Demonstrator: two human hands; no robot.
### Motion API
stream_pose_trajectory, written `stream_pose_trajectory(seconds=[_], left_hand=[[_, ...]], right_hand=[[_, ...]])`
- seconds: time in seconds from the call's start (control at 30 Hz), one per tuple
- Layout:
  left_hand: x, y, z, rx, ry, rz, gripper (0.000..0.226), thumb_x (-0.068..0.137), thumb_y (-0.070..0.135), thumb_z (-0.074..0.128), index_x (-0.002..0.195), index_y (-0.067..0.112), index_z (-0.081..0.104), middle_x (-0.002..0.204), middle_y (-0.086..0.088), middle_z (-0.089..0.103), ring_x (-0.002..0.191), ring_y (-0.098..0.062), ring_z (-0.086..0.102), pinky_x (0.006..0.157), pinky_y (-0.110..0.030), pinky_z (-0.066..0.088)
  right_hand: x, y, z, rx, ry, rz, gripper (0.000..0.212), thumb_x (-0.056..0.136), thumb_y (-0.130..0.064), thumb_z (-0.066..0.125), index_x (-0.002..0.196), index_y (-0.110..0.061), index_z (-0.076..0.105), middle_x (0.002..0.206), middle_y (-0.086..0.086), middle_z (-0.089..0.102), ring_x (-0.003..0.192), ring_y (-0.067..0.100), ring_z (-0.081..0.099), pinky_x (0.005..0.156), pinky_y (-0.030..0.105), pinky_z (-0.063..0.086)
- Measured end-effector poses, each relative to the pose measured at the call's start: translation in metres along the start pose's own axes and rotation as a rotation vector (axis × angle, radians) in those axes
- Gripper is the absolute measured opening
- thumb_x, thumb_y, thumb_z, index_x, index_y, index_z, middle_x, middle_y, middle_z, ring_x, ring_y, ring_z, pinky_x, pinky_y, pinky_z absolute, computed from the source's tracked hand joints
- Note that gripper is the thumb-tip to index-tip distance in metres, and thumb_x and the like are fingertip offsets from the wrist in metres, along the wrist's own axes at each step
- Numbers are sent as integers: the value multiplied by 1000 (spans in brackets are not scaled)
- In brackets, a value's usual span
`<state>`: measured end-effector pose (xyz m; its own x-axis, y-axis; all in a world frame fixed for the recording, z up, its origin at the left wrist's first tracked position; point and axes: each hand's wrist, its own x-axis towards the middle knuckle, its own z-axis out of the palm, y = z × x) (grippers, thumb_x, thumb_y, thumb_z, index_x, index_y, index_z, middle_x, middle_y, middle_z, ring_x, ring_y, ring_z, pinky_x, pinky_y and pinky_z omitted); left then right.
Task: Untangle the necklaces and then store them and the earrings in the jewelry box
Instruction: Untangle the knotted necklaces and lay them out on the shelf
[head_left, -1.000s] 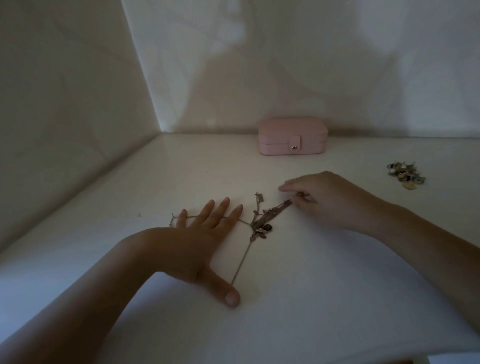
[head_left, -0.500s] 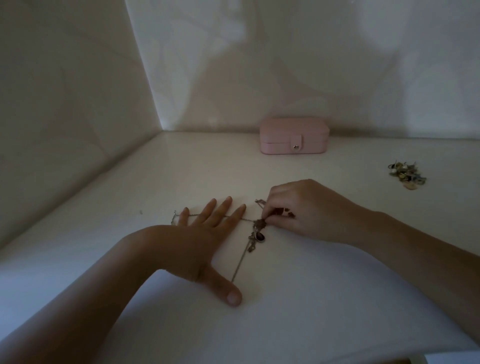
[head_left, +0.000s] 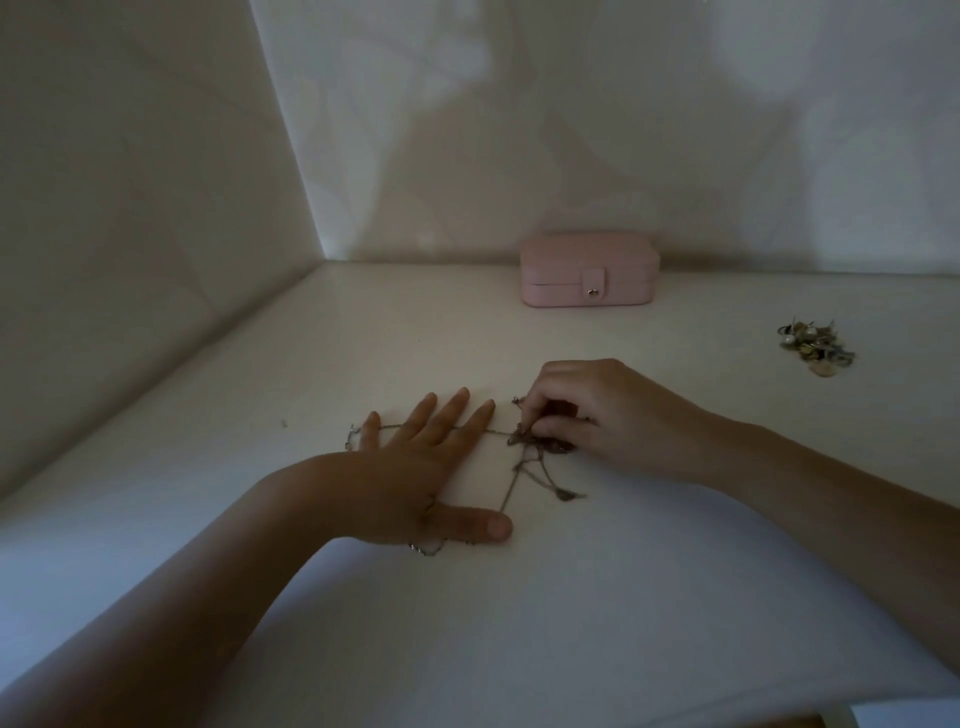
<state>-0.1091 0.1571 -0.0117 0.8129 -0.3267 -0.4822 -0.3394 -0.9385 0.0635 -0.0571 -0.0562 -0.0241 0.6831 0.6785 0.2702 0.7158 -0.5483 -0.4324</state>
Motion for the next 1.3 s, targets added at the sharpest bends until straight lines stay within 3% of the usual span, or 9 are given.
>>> stream_pose_trajectory(seconds=[0.13, 0.3, 0.63, 0.73, 0.83, 0.93, 1.03, 1.13, 1.3], left_hand=[[2, -6, 1, 22, -2, 31, 123, 50, 87, 36, 133, 39, -40, 144, 11, -44, 135, -13, -37, 112, -55, -16], [0, -7, 0, 16, 1, 42, 125, 48, 86, 42, 131, 41, -41, 144, 12, -45, 134, -14, -38, 111, -54, -18], [-2, -6, 2, -8, -2, 49, 127, 52, 84, 46, 135, 40, -39, 144, 14, -46, 133, -12, -41, 113, -51, -20], [-2, -5, 3, -22, 2, 48, 127, 53, 84, 49, 135, 42, -39, 144, 15, -46, 133, -11, -41, 113, -51, -20], [-1, -4, 3, -19, 12, 42, 127, 52, 84, 50, 132, 43, -40, 145, 15, -45, 133, -12, -41, 112, -51, -21], [-1, -3, 4, -7, 18, 30, 126, 54, 84, 52, 128, 43, -42, 145, 14, -45, 134, -13, -40, 112, -52, -20], [-1, -3, 5, -13, 12, 28, 124, 51, 85, 50, 122, 43, -43, 145, 13, -45, 134, -13, -40, 112, -52, -20], [-1, -3, 5, -30, 17, 20, 133, 47, 85, 48, 130, 36, -43, 143, 15, -45, 133, -11, -40, 111, -50, -21], [-1, -2, 4, -30, 23, 17, 135, 50, 83, 51, 133, 31, -42, 139, 16, -46, 133, -11, -39, 112, -50, -20]], right_hand=[[0, 1, -5, 445, 52, 249, 19, 95, -6, 54, 86, -22, 61, 82, -11, 66, 73, -6, 60, 70, 12, 46], [4, -9, -11, 1202, 113, 362, 19, 99, -2, 39, 86, -9, 52, 88, 10, 71, 83, 20, 65, 70, 26, 49], [7, -1, -27, 1474, 492, 376, 23, 99, -2, 38, 79, -10, 48, 61, 2, 57, 60, 17, 59, 61, 26, 52], [7, 3, -22, 1250, 455, 361, 23, 99, -2, 39, 80, -11, 47, 58, -1, 51, 58, 16, 50, 58, 23, 46], [3, 8, -12, 564, 275, 288, 21, 96, -3, 47, 81, -17, 53, 54, -9, 52, 54, 11, 44, 56, 24, 36], [1, 1, 0, 166, 102, 152, 13, 92, -16, 61, 84, -26, 65, 73, -14, 60, 66, 1, 53, 63, 15, 38], [2, -8, 3, 83, 39, -32, 14, 82, -31, 74, 93, -24, 74, 93, -15, 62, 90, 0, 57, 80, 14, 42], [3, -11, 4, 54, -9, -93, 21, 81, -28, 74, 101, -23, 76, 91, -12, 65, 85, 1, 60, 76, 17, 46], [4, -13, 8, -80, 78, -128, 11, 79, -26, 69, 83, -18, 75, 77, -13, 63, 72, 3, 58, 66, 19, 47]])
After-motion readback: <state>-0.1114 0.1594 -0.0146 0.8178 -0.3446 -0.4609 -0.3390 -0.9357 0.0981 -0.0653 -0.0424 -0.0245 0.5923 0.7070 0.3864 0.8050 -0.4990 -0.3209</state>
